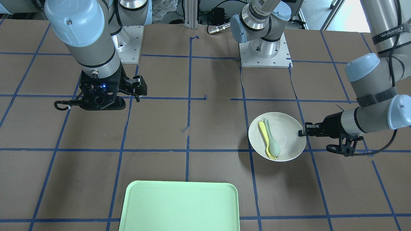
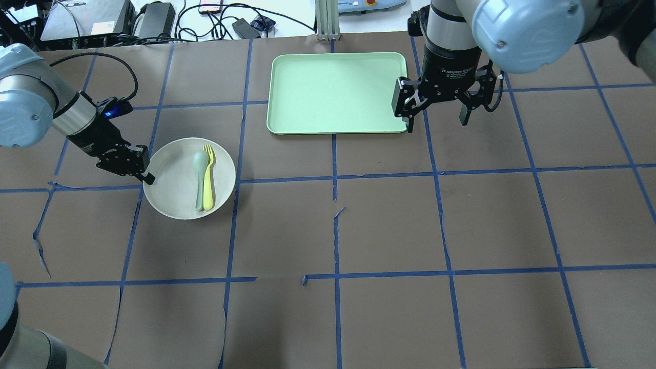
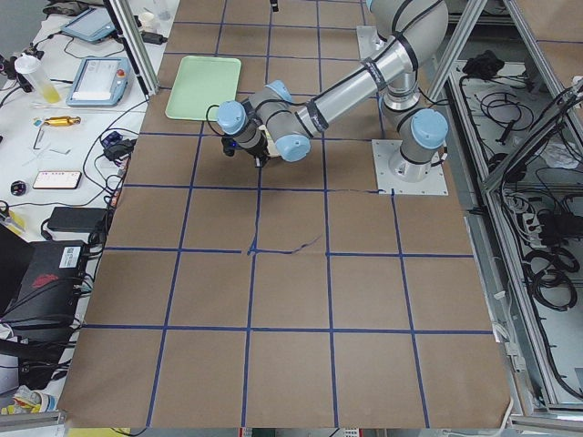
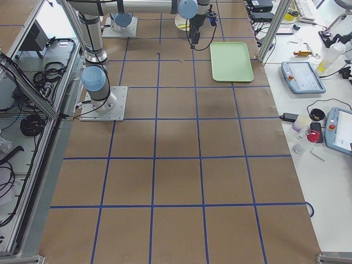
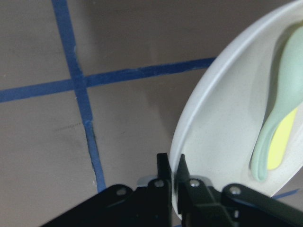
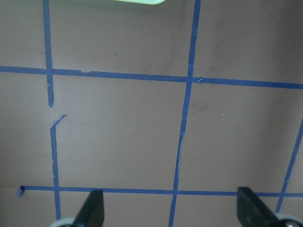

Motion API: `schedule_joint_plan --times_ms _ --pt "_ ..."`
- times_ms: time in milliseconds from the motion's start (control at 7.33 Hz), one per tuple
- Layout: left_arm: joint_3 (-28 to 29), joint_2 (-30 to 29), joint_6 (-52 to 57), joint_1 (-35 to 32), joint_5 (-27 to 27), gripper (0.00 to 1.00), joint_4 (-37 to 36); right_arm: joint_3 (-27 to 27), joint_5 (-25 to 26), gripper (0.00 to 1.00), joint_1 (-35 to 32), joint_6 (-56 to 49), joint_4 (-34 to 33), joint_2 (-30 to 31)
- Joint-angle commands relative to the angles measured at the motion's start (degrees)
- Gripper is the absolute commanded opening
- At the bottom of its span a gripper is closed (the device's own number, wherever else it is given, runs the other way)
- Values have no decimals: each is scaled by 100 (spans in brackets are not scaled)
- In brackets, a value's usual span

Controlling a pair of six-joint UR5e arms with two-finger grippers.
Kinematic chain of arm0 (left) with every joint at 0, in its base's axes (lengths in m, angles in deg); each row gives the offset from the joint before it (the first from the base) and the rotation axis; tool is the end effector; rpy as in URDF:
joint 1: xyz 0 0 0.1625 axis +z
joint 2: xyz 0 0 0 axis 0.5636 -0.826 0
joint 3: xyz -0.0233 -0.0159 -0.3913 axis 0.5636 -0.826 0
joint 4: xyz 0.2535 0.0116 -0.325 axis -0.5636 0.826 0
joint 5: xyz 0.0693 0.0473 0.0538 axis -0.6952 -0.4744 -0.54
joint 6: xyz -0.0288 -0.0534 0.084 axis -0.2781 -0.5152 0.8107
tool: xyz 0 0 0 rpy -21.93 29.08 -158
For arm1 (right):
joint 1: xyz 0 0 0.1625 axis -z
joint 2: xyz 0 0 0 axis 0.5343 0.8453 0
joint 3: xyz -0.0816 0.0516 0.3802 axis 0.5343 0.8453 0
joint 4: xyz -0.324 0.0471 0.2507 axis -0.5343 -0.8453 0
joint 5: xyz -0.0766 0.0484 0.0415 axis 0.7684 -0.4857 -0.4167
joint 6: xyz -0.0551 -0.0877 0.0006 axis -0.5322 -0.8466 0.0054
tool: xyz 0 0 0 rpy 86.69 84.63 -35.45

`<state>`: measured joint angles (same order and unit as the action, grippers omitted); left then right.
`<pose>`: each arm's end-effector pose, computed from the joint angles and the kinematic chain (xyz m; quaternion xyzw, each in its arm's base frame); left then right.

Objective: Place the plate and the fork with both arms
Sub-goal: 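Slide the white plate with the left gripper onto the green tray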

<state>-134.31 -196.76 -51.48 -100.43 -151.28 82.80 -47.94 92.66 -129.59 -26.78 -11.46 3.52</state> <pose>0.0762 -0.5595 0.2189 -0.0087 -0.9767 -0.1161 0.1803 0.1974 -0.5249 0.4008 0.0370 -0.9965 -0.0705 0.0268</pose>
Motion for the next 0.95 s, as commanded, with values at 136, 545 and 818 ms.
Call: schedule_joint_plan --times_ms 136,545,818 --pt "314 -125 -1404 -627 1433 0 -47 5 59 100 9 -13 16 0" --pt "996 -755 -2357 -1410 1684 0 -962 22 50 100 53 -39 33 17" --pt "1928 -1545 -2649 -1850 1676 0 -1085 22 41 100 44 -39 33 35"
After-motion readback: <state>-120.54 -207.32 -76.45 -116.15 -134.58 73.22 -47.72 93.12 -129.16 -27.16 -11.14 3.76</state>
